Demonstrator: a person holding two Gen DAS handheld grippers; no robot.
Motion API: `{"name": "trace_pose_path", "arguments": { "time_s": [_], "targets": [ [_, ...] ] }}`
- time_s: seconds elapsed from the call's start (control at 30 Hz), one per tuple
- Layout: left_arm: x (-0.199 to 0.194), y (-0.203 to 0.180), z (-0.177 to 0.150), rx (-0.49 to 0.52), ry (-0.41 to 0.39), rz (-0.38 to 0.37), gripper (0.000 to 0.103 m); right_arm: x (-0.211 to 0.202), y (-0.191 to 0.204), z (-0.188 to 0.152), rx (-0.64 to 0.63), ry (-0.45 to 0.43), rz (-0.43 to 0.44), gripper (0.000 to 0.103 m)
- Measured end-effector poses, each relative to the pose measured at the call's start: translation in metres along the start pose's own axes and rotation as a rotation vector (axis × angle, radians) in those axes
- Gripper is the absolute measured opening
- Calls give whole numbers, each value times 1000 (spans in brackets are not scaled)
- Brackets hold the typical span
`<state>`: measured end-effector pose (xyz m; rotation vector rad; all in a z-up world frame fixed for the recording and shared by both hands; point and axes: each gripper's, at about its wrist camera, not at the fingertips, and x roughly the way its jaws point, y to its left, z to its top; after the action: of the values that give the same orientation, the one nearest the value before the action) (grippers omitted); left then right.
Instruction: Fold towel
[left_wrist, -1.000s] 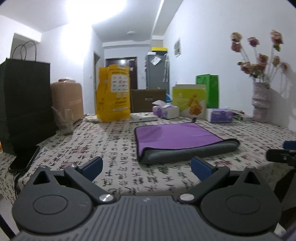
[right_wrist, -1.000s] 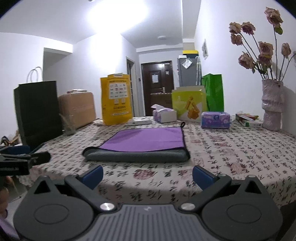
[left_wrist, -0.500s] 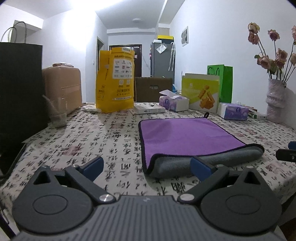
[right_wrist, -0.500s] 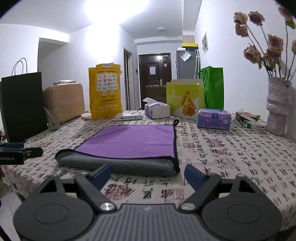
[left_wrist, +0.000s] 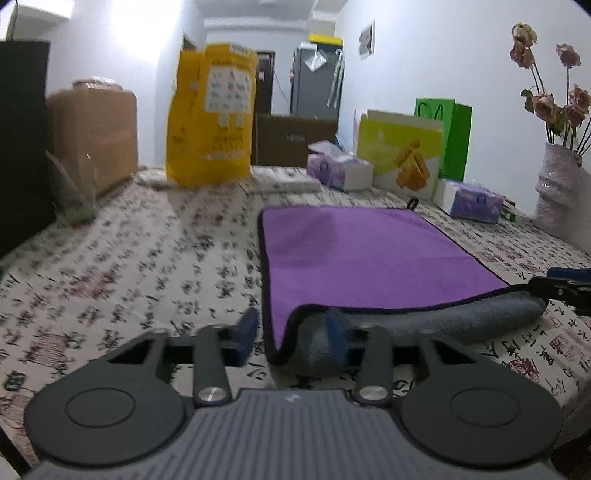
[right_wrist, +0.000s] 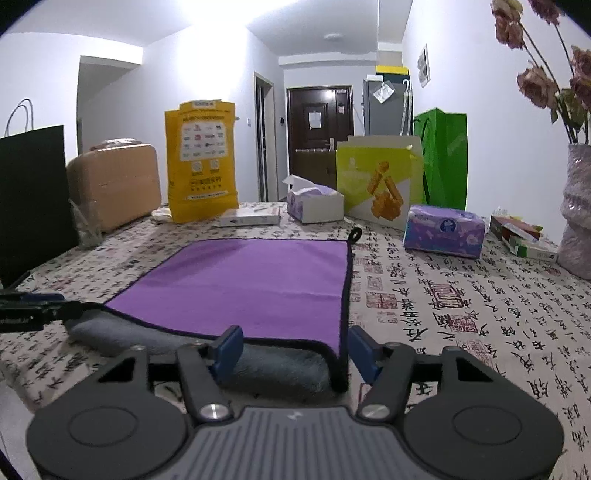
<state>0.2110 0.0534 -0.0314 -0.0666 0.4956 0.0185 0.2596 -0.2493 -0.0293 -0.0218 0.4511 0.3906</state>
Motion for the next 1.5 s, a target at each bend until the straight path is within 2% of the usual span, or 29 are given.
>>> {"name": "trace_pose_path", "arguments": {
  "time_s": [0.07, 0.2, 0.27, 0.3, 0.57, 0.83, 1.23, 1.5],
  "targets": [
    [6, 1, 1, 0, 29, -30, 17, 8, -5, -1, 7, 25, 9, 56],
    [11, -1, 3, 14, 47, -42, 6, 24, -18, -4, 67, 106, 56, 37],
    [12, -2, 3, 23, 43, -42, 6, 30, -20, -5, 68, 144, 59, 10],
    [11, -3, 4, 25, 38, -37, 6, 31, -20, -5, 59, 142, 57, 6],
    [10, -7, 22, 60, -24, -26, 5, 33, -20, 7, 16, 102, 56, 4],
    [28, 3, 46, 27, -35, -13, 5, 50, -23, 30, -24, 75, 38, 4],
    [85, 11, 105, 18, -55, -22, 5, 110, -37, 79, -28, 55, 32, 4],
    [125, 18, 125, 14, -30, -5, 5, 154, -50, 98, 1, 81, 36, 4]
  ]
}}
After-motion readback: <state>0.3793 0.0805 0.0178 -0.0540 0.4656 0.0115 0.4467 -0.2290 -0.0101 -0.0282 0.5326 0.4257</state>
